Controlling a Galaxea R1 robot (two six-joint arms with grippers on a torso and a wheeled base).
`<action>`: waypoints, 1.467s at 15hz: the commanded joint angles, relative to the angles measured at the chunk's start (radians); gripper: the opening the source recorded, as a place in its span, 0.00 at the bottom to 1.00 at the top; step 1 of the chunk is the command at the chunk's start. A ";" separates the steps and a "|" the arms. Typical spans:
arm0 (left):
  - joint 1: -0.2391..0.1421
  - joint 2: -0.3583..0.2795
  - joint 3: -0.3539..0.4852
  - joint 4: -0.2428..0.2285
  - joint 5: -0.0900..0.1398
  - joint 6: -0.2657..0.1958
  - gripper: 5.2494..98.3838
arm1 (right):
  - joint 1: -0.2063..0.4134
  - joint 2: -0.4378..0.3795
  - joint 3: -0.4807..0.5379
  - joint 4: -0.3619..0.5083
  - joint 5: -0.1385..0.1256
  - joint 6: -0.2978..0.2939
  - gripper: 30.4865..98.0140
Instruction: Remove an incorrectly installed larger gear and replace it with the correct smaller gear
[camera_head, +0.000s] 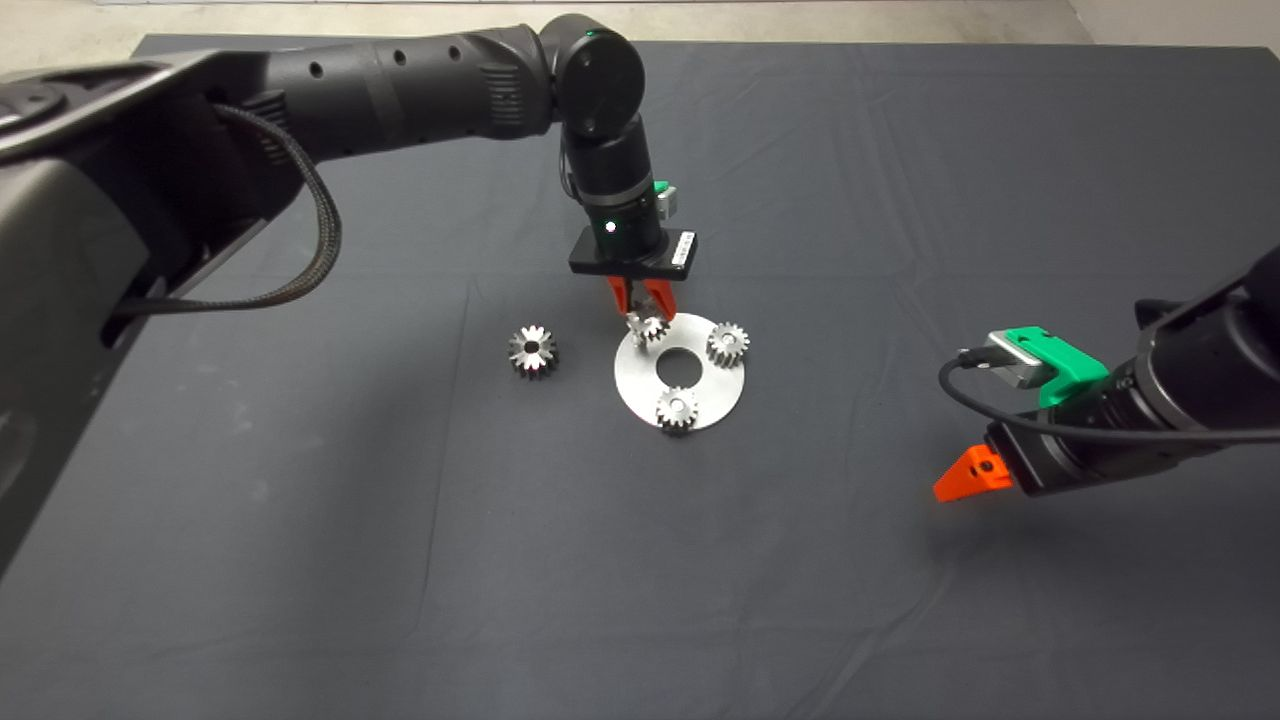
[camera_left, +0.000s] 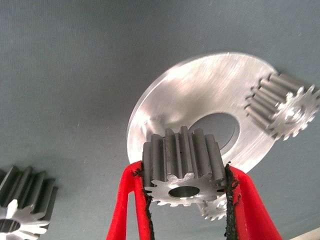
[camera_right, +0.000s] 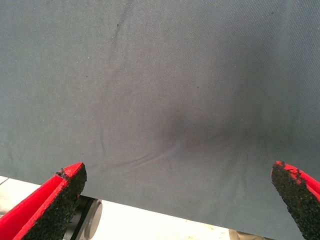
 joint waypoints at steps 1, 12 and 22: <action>-0.019 0.004 0.018 -0.013 0.013 0.003 0.17 | 0.023 -0.006 0.005 0.027 0.000 0.000 1.00; 0.047 0.004 -0.009 0.048 0.022 -0.005 0.17 | 0.024 -0.010 0.006 0.027 0.000 0.000 1.00; 0.036 0.004 -0.074 0.063 0.040 -0.002 0.17 | 0.024 -0.007 0.008 0.027 0.001 0.000 1.00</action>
